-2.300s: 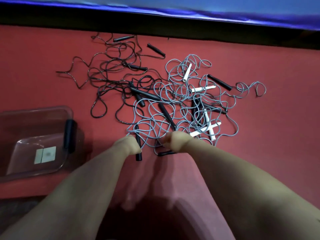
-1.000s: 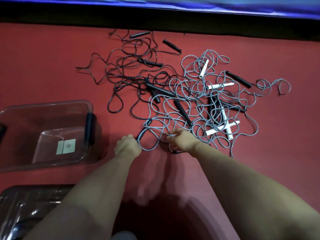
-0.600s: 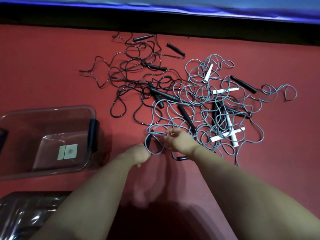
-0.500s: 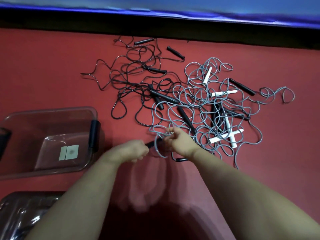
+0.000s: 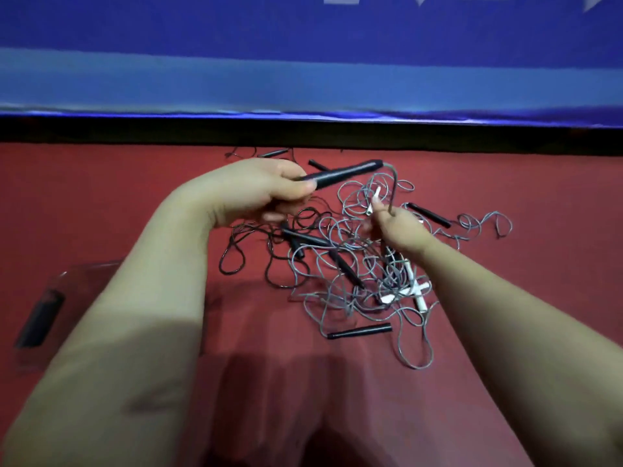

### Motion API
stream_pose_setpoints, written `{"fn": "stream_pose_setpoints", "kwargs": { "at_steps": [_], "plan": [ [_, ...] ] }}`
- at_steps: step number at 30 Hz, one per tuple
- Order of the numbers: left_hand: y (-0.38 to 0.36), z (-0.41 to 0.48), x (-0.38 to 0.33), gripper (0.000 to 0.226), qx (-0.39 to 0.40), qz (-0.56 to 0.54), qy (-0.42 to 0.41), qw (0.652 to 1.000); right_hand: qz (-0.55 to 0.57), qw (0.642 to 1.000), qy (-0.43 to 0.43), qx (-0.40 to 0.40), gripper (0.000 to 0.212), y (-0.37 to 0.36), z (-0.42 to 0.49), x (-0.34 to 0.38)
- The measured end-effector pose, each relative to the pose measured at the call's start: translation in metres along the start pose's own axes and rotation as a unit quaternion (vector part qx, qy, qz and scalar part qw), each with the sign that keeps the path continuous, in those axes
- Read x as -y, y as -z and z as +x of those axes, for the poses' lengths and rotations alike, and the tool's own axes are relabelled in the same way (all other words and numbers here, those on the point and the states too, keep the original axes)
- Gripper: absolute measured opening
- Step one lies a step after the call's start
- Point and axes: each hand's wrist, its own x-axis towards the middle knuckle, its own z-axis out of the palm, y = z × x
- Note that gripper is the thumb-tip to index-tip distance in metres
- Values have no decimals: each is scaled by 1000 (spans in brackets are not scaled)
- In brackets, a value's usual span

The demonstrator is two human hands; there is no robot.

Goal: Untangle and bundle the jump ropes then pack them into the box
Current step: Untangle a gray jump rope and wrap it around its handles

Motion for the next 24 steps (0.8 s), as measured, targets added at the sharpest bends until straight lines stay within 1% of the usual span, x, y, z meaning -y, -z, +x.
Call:
{"fn": "stream_pose_setpoints", "kwargs": {
  "at_steps": [2, 3, 4, 5, 7, 10, 12, 13, 14, 15, 16, 17, 19, 20, 21, 22, 23, 24],
  "plan": [
    [-1, 6, 8, 17, -69, 94, 15, 993, 76, 994, 17, -74, 49, 27, -3, 31],
    [-5, 8, 14, 14, -92, 125, 31, 987, 106, 990, 27, -88, 47, 37, -5, 46],
    [-12, 10, 19, 10, -100, 115, 43, 987, 132, 987, 33, -80, 44, 46, -9, 65],
    [-21, 11, 22, 8, -97, 64, 47, 992, 157, 985, 34, -57, 40, 51, -14, 82],
    [-49, 16, 22, 13, -83, -70, 40, 993, 205, 978, 30, 14, 33, 53, -27, 111],
    [-85, 30, 15, 21, -105, -150, -1, 983, 278, 954, 46, 104, 27, 47, -45, 141],
    [-98, 37, 6, 32, -86, -238, -13, 967, 320, 937, 56, 130, 12, 43, -54, 151],
    [-102, 38, 3, 33, -63, -263, -16, 963, 330, 933, 66, 129, 9, 42, -58, 154],
    [-104, 38, 0, 30, -37, -258, -17, 965, 332, 932, 79, 124, 9, 43, -60, 155],
    [-104, 37, -1, 22, -19, -230, -14, 973, 327, 933, 91, 117, 10, 45, -61, 155],
    [-104, 37, 0, 13, -21, -207, -8, 978, 310, 939, 105, 109, 9, 48, -61, 152],
    [-102, 36, 0, 10, -42, -201, 2, 979, 281, 948, 117, 96, 10, 53, -59, 148],
    [-93, 37, -1, 16, -105, -250, 20, 962, 234, 963, 123, 55, 22, 62, -53, 130],
    [-86, 37, -4, 19, -128, -290, 24, 948, 240, 963, 116, 31, 27, 64, -50, 117],
    [-78, 36, -7, 21, -146, -324, 25, 934, 260, 960, 99, 14, 25, 64, -48, 100],
    [-70, 34, -11, 22, -158, -347, 25, 924, 263, 961, 81, 16, 20, 61, -45, 80],
    [-64, 32, -16, 23, -164, -363, 23, 917, 227, 971, 62, 39, 21, 54, -44, 59],
    [-58, 29, -20, 24, -163, -380, 15, 910, 156, 983, 46, 89, 29, 44, -44, 38]
  ]
}}
